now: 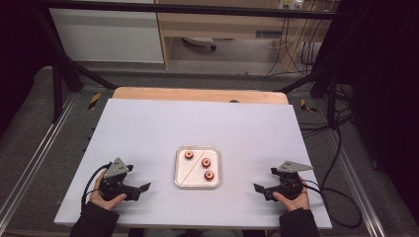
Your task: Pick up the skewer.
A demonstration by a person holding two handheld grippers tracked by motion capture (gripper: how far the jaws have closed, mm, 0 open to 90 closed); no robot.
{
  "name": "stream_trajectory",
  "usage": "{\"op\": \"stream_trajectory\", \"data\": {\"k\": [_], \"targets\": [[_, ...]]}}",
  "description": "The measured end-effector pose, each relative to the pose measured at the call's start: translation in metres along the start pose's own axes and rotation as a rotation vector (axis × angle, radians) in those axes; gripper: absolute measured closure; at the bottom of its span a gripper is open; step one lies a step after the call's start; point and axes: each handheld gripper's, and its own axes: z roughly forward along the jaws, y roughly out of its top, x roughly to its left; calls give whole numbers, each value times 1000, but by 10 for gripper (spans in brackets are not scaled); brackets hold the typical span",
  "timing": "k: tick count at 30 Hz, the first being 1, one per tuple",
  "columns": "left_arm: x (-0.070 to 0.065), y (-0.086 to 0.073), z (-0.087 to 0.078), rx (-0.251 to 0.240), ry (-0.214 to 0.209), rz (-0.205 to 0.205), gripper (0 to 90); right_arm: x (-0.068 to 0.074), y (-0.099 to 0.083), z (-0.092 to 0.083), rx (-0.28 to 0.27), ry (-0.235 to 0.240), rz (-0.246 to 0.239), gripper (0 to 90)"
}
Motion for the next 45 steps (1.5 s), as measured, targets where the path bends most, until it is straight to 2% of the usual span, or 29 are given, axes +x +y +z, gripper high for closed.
{"op": "stream_trajectory", "data": {"k": [16, 28, 34, 45], "targets": [[-7, 7, 2, -2, -13, 3, 43, 1, 0, 1, 5, -6, 3, 13], [-20, 18, 8, 3, -21, 18, 42, 1, 0, 1, 8, -9, 5, 11], [-27, 26, 13, 10, -28, 20, 42, 1, 0, 1, 12, -12, -4, 11], [-47, 50, 22, 20, -39, 57, 40, 1, 0, 1, 9, -13, 2, 10]]}}
